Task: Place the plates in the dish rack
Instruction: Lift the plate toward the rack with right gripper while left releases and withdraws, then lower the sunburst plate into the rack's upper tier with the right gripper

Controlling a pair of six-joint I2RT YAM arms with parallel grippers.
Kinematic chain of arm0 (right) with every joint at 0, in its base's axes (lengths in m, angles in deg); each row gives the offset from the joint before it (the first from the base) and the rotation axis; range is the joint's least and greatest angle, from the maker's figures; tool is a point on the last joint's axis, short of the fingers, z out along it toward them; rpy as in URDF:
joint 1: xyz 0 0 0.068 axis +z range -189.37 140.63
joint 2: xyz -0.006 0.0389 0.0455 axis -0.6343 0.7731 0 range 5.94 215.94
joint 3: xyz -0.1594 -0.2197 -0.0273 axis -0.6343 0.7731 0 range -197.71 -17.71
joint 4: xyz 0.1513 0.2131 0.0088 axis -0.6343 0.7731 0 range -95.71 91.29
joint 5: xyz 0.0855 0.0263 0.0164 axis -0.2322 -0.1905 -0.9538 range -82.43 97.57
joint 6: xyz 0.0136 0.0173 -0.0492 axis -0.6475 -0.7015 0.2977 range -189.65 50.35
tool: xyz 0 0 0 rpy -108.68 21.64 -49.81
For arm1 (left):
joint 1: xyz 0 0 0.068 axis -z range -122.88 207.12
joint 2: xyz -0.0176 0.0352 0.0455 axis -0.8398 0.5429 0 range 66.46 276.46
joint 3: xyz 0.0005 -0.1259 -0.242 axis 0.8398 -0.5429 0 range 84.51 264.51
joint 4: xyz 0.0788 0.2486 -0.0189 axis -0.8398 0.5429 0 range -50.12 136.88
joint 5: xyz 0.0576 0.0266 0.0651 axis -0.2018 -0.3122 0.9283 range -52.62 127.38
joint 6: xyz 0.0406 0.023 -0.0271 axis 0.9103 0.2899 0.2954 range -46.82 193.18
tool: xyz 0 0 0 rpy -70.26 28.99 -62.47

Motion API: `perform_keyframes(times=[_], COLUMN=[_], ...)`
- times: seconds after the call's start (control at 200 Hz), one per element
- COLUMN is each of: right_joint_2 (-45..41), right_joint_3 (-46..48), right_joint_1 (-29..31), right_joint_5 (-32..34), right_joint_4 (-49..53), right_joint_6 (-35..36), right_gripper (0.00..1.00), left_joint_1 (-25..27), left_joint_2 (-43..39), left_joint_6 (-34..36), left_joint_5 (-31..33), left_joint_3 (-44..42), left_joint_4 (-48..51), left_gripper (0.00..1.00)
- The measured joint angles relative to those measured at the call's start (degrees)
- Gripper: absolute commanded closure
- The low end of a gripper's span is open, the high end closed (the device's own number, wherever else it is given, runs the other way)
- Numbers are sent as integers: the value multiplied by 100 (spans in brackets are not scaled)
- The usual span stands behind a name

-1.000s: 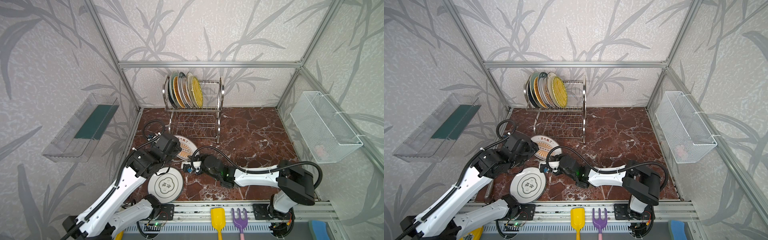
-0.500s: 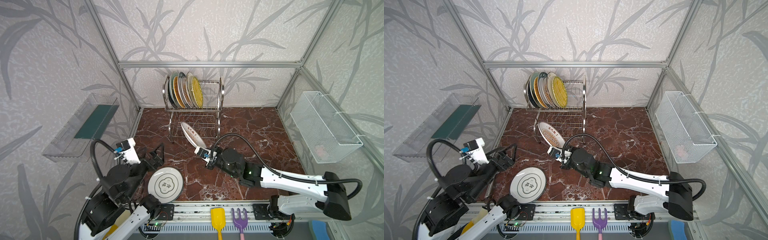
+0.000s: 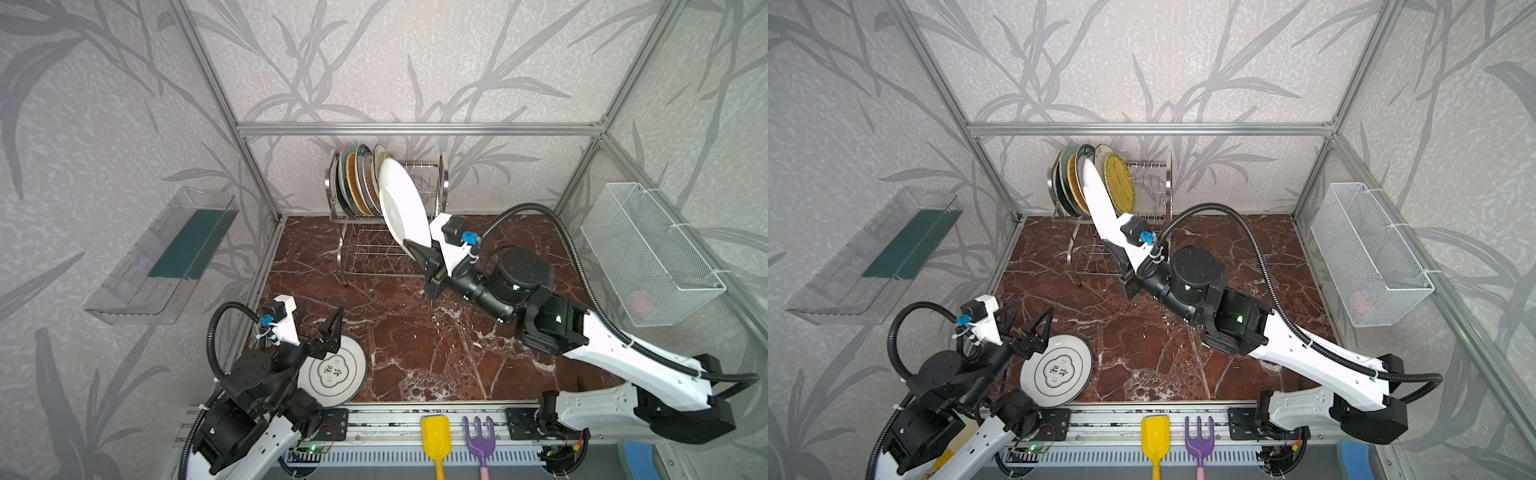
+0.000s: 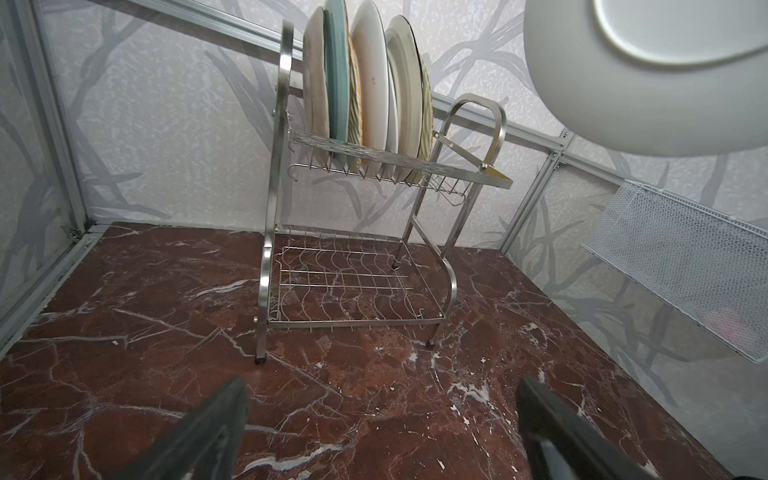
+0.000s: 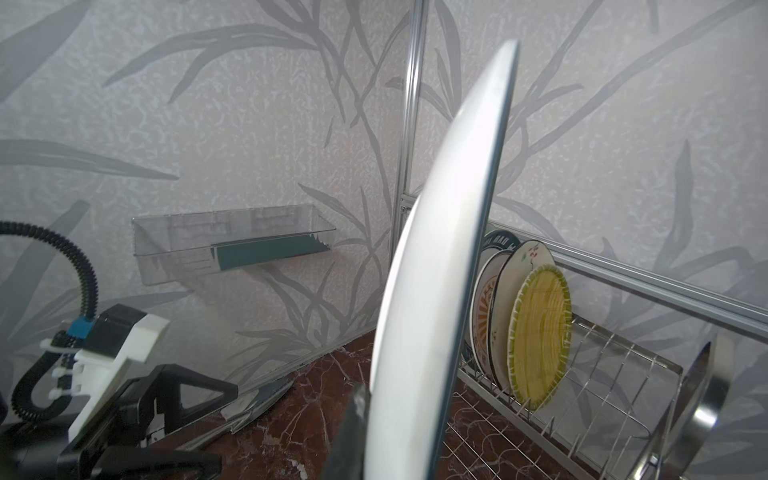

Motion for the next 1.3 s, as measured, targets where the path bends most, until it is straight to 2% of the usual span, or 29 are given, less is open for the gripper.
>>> perform_keyframes(times=[0.35, 0.725, 0.94, 1.3], right_joint_2=[2033, 4179, 4682, 4758], right_joint_3=[-2752, -5305, -5965, -6004], right_joint_1=[-1475, -1919, -2015, -2197], right_joint_5=[127, -44, 33, 157], right_joint_4=[1443, 2776, 3195, 3331], right_joint_6=[-1252, -1635, -1676, -1703], right_gripper=[100, 100, 100, 100], left_joint_1=[0, 0, 0, 0], left_joint_2=[-208, -267, -267, -262], left_joint_6=[-310, -363, -363, -361], left_joint_5=[-634, -988, -1051, -1051], left_joint_3=[-149, -197, -197, -197], left_joint_4=[361, 402, 402, 404], left_gripper=[1, 1, 1, 1])
